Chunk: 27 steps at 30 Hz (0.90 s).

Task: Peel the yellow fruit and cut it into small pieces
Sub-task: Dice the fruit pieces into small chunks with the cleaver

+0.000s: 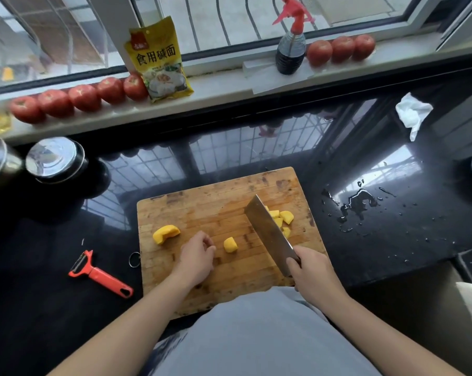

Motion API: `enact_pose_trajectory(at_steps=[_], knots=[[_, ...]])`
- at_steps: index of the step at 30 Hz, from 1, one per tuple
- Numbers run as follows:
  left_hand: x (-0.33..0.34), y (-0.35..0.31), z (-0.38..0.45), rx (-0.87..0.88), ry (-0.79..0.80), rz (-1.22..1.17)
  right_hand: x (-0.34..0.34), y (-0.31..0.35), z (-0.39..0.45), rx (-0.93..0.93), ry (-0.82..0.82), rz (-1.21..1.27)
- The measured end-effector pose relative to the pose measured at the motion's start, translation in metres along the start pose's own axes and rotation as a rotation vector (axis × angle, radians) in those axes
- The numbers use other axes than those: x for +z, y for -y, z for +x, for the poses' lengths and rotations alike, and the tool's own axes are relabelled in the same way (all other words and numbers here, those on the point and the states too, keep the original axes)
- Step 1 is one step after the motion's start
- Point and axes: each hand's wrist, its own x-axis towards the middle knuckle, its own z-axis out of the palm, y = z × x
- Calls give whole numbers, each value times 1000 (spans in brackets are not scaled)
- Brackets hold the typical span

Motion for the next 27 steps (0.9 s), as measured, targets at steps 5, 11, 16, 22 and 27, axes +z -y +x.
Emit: enact_pose_trajectory(at_steps=[5,11,16,22,27], knots=[[21,-18,-9,130,-47,-119,0,25,1,-109,43,-139],[38,-27,-14,88,-172,-68,-4,44,-6,-234,129,-330],[40,-20,-13,75,-174,-170,-2,48,-9,-234,193,-378],[41,-21,-15,51,-169,-227,3,49,-8,-197,244,-371],[41,-24,-16,21,-166,-245,3,49,-9,-189,262,-392]])
